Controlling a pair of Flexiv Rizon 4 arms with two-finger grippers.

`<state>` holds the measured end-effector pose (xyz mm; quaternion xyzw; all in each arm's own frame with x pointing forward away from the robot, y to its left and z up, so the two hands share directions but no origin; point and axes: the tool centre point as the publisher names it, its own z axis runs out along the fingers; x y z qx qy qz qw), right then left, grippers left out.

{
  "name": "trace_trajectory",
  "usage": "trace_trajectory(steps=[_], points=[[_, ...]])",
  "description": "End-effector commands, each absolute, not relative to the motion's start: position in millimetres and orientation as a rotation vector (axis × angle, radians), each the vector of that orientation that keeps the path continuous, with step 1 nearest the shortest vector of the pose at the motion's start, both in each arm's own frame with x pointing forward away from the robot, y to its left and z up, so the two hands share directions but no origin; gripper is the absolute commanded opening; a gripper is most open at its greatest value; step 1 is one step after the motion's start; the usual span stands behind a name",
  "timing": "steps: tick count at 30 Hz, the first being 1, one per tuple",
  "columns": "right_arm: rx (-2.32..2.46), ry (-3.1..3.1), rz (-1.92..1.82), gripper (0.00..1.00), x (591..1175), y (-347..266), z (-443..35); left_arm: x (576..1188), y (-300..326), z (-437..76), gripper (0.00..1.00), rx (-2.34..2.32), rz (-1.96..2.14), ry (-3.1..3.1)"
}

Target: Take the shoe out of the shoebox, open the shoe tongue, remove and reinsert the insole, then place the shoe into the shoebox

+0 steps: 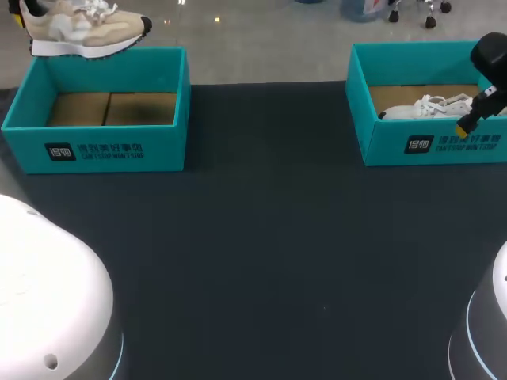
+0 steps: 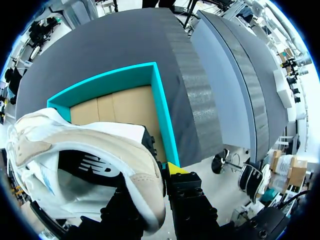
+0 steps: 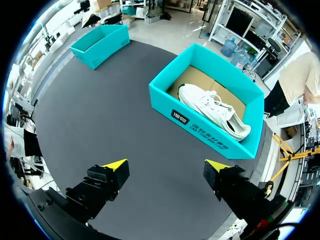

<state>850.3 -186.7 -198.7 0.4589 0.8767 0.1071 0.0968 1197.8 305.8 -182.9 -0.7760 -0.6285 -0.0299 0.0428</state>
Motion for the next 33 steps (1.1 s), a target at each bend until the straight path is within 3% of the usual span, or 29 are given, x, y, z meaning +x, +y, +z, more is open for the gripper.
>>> trace_trajectory(steps=[1,33], points=[[1.359,2.597,0.318,1.0,851.1,-186.9,-199.4,1193.1,304.7,-180.7,0.0,-2.377,-0.102,-1.923],[1.359,2.597,0.318,1.0,851.1,-186.9,-199.4,1058.1,177.5,-154.8,0.0,-2.346,-0.411,-2.01]])
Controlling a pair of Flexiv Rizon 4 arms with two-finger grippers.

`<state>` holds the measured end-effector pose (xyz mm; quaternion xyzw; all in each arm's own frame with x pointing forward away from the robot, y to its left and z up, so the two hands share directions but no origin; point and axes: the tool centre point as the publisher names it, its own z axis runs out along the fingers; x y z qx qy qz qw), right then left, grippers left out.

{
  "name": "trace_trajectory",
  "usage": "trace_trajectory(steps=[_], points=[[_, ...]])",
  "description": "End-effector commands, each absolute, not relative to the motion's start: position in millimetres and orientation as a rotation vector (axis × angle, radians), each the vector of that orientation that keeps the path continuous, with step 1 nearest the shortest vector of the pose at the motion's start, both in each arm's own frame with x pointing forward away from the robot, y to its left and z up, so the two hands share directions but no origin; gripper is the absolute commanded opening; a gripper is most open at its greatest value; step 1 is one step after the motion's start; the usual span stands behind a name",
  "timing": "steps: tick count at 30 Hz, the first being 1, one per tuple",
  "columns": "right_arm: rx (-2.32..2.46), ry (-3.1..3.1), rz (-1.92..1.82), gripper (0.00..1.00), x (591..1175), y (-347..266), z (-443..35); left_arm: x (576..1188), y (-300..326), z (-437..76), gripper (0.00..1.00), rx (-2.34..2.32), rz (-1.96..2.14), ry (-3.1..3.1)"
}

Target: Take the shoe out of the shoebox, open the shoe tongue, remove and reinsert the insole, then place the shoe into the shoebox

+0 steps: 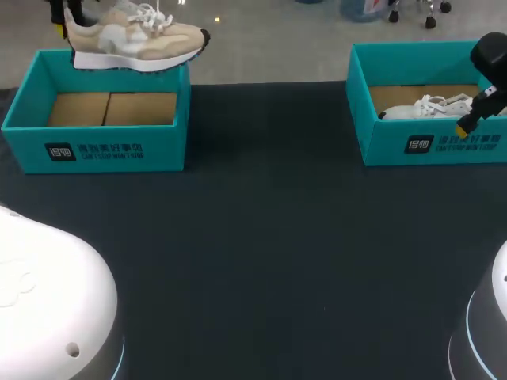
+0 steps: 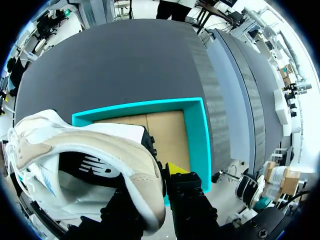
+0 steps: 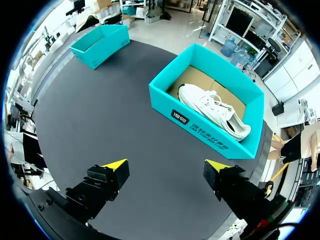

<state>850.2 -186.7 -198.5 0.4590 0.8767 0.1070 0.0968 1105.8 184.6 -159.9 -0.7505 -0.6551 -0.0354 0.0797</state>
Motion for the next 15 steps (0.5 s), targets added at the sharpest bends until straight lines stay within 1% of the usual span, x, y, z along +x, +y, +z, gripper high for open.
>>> trace_trajectory(steps=[1,15], points=[[1.359,2.597,0.318,1.0,851.1,-186.9,-199.4,1054.9,173.6,-154.9,0.0,-2.347,-0.421,-2.016],[1.359,2.597,0.318,1.0,851.1,-186.9,-199.4,1002.4,112.5,-146.8,0.0,-2.327,-0.462,-2.067]])
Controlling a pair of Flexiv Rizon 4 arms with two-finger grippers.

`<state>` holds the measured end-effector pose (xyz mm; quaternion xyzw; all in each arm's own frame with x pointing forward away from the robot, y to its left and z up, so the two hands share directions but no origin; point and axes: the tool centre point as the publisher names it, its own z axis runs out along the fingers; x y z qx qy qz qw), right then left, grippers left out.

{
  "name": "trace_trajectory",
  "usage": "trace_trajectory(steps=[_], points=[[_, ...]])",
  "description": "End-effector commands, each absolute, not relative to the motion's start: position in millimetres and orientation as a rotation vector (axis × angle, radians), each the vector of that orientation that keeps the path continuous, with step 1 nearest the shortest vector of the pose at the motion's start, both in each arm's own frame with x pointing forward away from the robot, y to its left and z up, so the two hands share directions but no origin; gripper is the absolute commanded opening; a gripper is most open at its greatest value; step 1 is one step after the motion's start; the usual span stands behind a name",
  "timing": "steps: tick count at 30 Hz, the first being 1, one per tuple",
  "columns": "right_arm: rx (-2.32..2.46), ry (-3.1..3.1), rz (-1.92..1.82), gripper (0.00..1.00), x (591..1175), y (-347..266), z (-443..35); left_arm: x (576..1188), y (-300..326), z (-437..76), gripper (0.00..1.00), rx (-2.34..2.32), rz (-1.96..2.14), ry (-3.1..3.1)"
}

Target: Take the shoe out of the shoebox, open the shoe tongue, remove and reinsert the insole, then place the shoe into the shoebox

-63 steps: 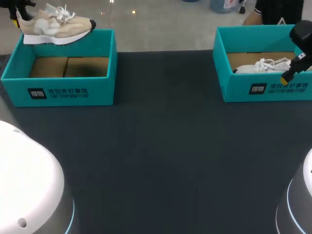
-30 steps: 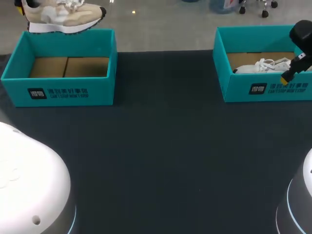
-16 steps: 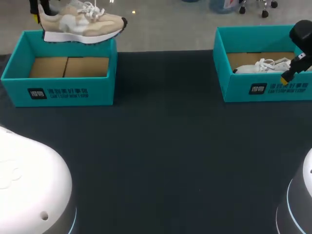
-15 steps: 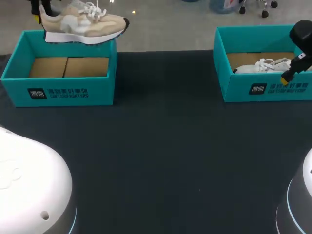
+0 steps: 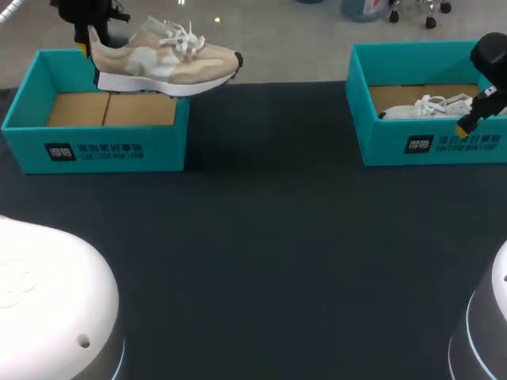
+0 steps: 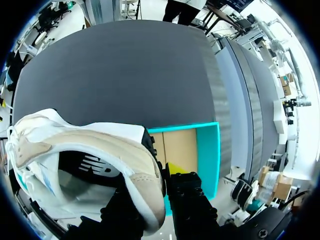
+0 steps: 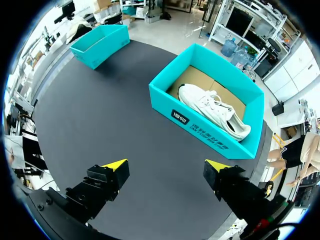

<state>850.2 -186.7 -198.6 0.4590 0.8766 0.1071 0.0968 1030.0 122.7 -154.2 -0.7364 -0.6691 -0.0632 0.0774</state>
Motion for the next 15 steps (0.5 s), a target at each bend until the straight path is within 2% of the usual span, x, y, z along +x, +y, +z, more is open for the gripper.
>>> trace_trajectory(steps=[1,15], points=[[1.359,2.597,0.318,1.0,851.1,-186.9,-199.4,998.5,108.1,-146.3,0.0,-2.32,-0.463,-2.063],[1.359,2.597,0.318,1.0,851.1,-186.9,-199.4,932.9,53.4,-149.8,0.0,-2.312,-0.406,-2.071]])
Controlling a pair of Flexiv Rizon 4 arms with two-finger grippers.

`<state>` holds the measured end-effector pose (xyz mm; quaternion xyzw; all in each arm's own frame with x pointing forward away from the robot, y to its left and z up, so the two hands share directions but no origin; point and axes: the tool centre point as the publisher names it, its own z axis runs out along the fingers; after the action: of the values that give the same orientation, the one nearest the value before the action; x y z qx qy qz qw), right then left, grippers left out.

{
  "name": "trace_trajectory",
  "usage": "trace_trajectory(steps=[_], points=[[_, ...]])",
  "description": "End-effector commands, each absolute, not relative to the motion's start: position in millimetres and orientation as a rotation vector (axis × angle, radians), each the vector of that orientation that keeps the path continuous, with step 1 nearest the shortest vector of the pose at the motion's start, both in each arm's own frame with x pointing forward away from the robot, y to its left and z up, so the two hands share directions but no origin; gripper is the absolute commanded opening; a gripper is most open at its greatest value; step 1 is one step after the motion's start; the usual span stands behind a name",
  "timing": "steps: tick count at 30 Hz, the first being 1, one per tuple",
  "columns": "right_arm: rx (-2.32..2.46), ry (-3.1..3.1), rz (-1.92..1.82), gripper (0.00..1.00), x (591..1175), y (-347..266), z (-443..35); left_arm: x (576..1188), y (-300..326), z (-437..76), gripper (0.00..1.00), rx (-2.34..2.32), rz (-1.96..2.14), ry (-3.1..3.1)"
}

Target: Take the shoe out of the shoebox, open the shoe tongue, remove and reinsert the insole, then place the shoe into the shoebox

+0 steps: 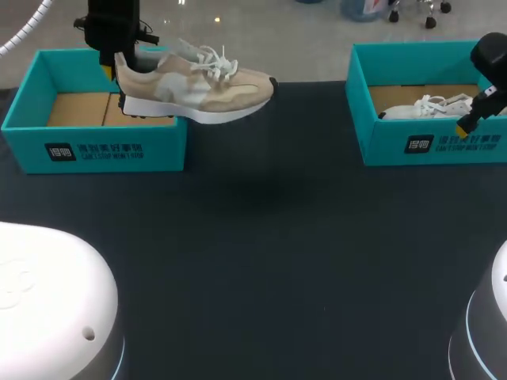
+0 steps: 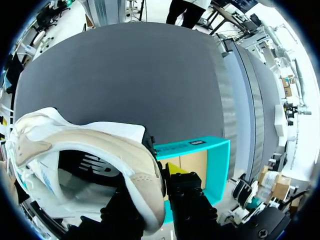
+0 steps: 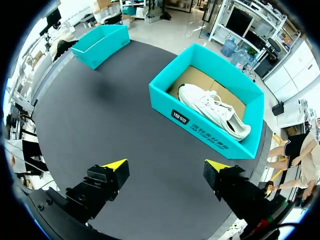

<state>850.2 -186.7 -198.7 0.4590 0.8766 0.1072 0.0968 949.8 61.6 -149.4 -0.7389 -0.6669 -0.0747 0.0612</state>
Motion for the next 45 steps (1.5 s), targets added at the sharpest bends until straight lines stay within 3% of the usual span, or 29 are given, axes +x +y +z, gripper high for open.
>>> trace_trajectory(steps=[1,20,45], points=[[1.359,2.597,0.318,1.0,851.1,-186.9,-199.4,928.3,49.4,-150.6,0.0,-2.306,-0.406,-2.075],[1.359,2.597,0.318,1.0,851.1,-186.9,-199.4,854.1,-23.5,-177.7,0.0,-2.338,-0.373,-2.053],[1.359,2.597,0.318,1.0,851.1,-186.9,-199.4,839.0,-37.8,-201.7,0.0,-2.36,-0.343,-1.976]])
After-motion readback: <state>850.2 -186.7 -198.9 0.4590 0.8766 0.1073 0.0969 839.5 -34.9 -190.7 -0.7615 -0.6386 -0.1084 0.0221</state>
